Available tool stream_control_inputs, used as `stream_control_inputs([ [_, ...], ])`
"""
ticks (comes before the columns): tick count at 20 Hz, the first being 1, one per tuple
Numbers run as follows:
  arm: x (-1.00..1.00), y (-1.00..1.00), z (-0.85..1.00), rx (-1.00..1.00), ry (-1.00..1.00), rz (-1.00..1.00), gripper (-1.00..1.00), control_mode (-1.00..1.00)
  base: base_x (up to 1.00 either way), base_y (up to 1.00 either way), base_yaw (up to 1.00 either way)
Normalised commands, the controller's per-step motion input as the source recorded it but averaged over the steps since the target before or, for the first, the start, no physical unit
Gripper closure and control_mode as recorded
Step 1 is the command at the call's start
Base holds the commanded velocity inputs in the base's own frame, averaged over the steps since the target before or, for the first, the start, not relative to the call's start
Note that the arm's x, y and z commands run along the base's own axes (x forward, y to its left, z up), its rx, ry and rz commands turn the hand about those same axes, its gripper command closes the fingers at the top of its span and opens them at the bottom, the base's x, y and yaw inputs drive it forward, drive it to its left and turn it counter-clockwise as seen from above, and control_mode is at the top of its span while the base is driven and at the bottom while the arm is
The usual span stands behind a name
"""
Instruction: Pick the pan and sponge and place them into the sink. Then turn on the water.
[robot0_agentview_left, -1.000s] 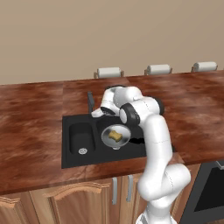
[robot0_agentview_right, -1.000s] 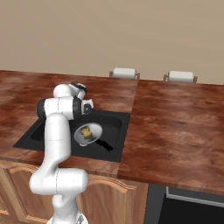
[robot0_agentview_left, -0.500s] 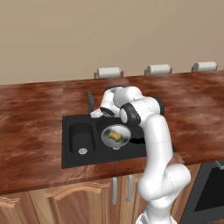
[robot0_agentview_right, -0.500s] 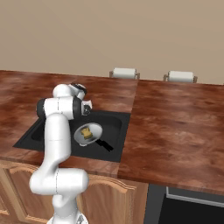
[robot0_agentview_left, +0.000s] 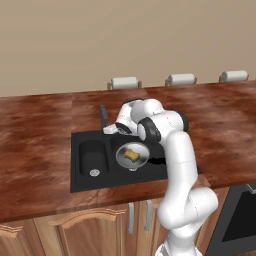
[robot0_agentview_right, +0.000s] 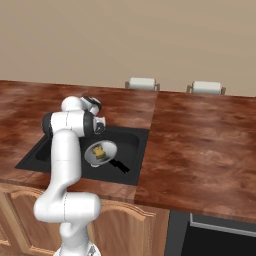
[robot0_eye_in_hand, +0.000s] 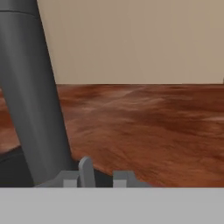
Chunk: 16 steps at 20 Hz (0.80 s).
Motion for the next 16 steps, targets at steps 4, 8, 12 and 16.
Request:
stream_control_inputs([
  [4,0.00,-0.40,-0.08,0.10,0.06,-0.09,1.00,-1.00,0.00,0.00,0.00],
  [8,0.02,-0.39,-0.12,0.06,0.08,-0.10,1.00,-1.00,0.00,0.00,0.00],
  [12,0.00,-0.47,-0.01,0.03,0.04,-0.10,1.00,-1.00,0.00,0.00,0.00],
  [16,0.00,-0.51,0.00,0.02,0.01,-0.08,1.00,-1.00,0.00,0.00,0.00],
])
